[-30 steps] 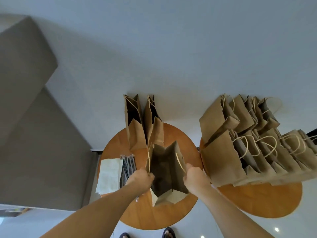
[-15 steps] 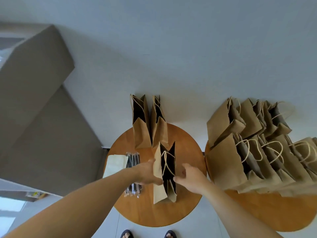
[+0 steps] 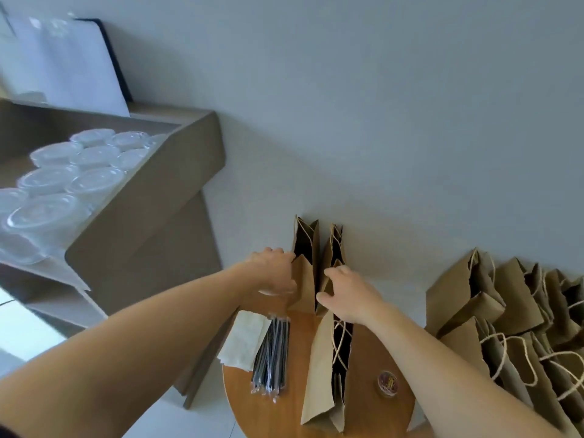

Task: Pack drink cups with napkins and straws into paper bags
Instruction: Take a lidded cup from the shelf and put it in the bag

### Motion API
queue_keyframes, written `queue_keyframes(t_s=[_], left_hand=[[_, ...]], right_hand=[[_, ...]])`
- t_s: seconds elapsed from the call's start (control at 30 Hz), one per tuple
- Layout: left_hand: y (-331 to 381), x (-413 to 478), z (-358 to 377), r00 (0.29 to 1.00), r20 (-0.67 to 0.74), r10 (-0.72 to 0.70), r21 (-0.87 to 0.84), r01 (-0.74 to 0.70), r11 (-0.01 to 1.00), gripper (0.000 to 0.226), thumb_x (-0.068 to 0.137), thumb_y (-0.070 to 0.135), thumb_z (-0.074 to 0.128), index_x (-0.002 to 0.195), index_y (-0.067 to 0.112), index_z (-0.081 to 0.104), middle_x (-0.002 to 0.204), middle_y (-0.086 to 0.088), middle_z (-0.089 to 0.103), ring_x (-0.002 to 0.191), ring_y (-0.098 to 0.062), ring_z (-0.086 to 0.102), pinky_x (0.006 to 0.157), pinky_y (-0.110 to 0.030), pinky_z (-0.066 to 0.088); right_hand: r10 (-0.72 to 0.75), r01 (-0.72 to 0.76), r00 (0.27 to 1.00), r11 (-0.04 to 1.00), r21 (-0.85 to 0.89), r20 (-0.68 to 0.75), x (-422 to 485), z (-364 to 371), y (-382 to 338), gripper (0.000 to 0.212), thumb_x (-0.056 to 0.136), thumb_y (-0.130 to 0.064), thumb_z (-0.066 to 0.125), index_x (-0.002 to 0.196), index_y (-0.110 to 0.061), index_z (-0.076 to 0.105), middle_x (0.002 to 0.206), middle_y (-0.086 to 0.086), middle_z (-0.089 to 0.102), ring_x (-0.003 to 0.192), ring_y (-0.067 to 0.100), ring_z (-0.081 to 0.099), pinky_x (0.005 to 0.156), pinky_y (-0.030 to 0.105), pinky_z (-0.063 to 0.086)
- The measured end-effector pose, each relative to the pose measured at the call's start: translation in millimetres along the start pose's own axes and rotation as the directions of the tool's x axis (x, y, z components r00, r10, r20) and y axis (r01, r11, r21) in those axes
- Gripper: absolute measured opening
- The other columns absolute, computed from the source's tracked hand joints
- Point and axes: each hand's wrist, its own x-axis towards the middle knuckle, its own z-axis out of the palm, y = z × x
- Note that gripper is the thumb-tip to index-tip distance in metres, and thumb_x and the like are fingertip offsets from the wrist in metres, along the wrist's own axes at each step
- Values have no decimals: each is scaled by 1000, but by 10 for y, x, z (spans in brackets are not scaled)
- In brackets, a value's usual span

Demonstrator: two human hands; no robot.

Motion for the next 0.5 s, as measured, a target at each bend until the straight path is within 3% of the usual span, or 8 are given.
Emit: queue_keyframes(t_s=[0.23,0.4,0.5], left_hand=[[-714,-520,-908,976,-113,-187,-27,185,982,71,89,48,56,150,21,31,144,-7,45,131,-31,43,102,-47,42],[-1452,-950,-1444,909,-286,-303,-76,294,953,55,84,45,56,132,19,46,133,-8,50,123,-31,46,91,-43,44],[-2000,-1246,-1635,862,-348,-369,-108,354,929,59,86,44,56,139,22,44,140,-6,48,130,-31,42,94,-43,40]], right_hand=[[-231,228,973,971,-78,-28,418,-541,-921,64,96,-47,48,152,-20,31,154,4,35,139,27,35,109,44,39],[-367,357,927,927,-115,-82,586,-910,-1812,61,96,-47,49,147,-15,38,151,9,39,139,29,34,110,47,36],[-454,444,883,890,-99,-122,655,-988,-2387,60,95,-47,52,147,-18,40,151,4,40,140,24,35,111,42,35]])
